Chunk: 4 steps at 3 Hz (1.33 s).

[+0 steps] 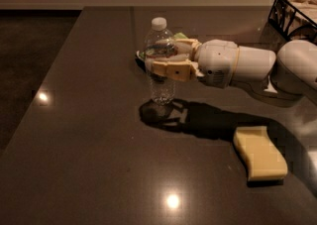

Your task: Place water bottle upright

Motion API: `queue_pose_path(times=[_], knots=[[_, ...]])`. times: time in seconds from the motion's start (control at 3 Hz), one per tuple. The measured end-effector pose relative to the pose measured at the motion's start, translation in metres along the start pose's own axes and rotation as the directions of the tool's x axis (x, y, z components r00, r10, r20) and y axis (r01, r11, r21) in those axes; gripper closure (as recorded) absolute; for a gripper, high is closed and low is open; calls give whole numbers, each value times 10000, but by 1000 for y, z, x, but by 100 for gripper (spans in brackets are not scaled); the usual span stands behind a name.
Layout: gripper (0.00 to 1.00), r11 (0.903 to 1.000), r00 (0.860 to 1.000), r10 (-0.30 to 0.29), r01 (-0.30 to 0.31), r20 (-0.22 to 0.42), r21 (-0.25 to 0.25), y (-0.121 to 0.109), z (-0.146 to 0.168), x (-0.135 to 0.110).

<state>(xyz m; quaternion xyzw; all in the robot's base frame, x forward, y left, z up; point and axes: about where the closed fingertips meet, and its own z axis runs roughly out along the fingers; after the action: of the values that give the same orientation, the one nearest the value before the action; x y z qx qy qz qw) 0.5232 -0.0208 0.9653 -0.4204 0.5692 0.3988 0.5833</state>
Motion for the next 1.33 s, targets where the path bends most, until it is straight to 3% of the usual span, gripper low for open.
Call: queue_pose_path(times=[0.33, 0.67, 1.33], knots=[[100, 9993, 9988, 369, -370, 329, 33, -5, -5, 18], [100, 9992, 9986, 380, -384, 356, 100, -6, -5, 24], [58, 9997, 9998, 39, -44, 191, 237, -5, -3, 31]])
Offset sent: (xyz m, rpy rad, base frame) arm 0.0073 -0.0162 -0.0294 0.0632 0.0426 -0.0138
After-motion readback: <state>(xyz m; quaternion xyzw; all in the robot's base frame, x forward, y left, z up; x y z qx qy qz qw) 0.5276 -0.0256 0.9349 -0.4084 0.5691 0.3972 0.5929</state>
